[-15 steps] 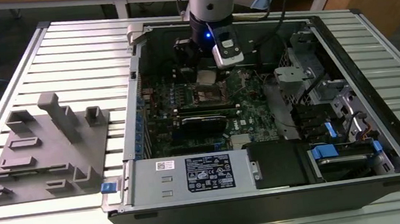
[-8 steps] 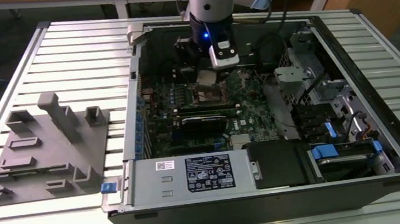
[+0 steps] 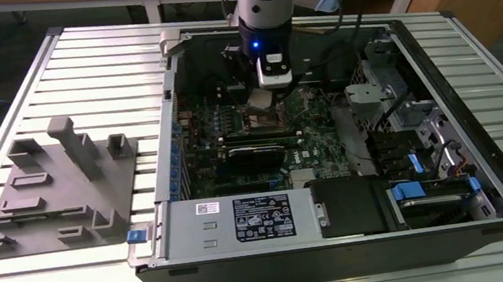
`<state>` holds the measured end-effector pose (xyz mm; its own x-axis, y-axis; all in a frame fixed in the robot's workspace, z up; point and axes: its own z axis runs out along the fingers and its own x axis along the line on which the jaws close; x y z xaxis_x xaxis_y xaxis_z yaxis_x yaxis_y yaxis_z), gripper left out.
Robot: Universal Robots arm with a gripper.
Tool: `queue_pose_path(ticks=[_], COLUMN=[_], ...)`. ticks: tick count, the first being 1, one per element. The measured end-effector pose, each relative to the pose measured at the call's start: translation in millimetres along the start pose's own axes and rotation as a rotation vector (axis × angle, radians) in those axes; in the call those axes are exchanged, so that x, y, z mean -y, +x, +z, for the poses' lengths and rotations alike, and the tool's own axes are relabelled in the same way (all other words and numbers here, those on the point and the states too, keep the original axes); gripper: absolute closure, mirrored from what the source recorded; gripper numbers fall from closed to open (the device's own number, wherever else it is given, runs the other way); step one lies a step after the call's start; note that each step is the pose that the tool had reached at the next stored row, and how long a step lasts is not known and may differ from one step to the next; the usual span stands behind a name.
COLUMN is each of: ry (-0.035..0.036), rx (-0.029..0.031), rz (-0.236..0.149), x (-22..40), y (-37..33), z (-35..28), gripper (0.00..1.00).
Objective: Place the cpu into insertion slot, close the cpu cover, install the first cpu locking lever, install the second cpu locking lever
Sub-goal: 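Place the cpu into insertion slot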
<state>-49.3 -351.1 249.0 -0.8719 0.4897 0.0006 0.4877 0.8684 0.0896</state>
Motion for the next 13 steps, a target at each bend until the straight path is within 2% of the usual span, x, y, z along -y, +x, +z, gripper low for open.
queue_pose_path(ticks=[13], ry=[0.0], rx=[0.0212], rz=[0.236], x=[0.2], y=[0.0], z=[2.3], gripper=[0.46])
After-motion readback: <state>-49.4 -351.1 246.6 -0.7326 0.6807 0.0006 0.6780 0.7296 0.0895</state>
